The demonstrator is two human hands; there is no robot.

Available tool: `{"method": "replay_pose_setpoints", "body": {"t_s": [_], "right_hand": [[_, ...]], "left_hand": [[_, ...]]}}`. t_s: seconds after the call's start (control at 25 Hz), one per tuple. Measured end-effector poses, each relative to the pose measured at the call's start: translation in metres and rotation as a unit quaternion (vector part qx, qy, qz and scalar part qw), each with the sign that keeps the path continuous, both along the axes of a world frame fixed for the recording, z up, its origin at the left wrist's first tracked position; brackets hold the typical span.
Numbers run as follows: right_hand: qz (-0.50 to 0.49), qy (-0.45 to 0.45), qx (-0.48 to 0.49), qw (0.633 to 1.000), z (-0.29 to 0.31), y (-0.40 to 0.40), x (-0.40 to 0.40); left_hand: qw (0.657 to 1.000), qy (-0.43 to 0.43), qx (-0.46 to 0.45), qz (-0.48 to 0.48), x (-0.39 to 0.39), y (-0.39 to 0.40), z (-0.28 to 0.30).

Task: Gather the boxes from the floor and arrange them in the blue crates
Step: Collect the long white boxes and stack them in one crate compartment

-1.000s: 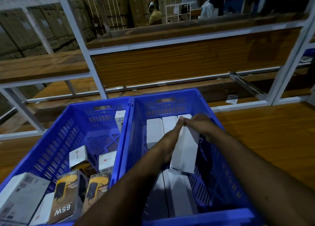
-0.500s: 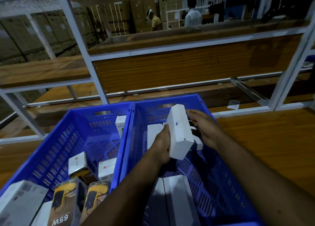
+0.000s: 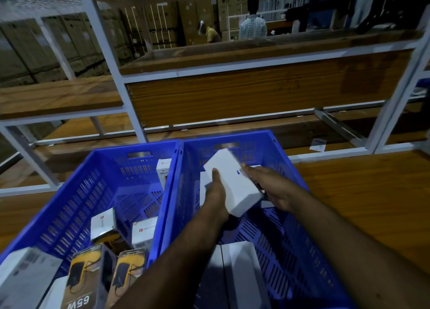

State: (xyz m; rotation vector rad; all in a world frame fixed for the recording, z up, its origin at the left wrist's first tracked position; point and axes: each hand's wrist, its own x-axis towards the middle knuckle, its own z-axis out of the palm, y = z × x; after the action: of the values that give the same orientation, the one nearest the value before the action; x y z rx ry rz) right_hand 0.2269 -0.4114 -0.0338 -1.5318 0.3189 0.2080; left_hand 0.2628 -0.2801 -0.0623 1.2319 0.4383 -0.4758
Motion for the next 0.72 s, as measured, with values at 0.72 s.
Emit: {"method": "replay_pose_setpoints", "body": {"t_s": [0.72], "right_hand": [[-0.241, 0.133, 0.196, 0.941, -0.081, 0.005, 0.026]], "left_hand": [[0.979, -0.012, 0.077, -0.188, -0.011, -0.016, -0.018]]}}
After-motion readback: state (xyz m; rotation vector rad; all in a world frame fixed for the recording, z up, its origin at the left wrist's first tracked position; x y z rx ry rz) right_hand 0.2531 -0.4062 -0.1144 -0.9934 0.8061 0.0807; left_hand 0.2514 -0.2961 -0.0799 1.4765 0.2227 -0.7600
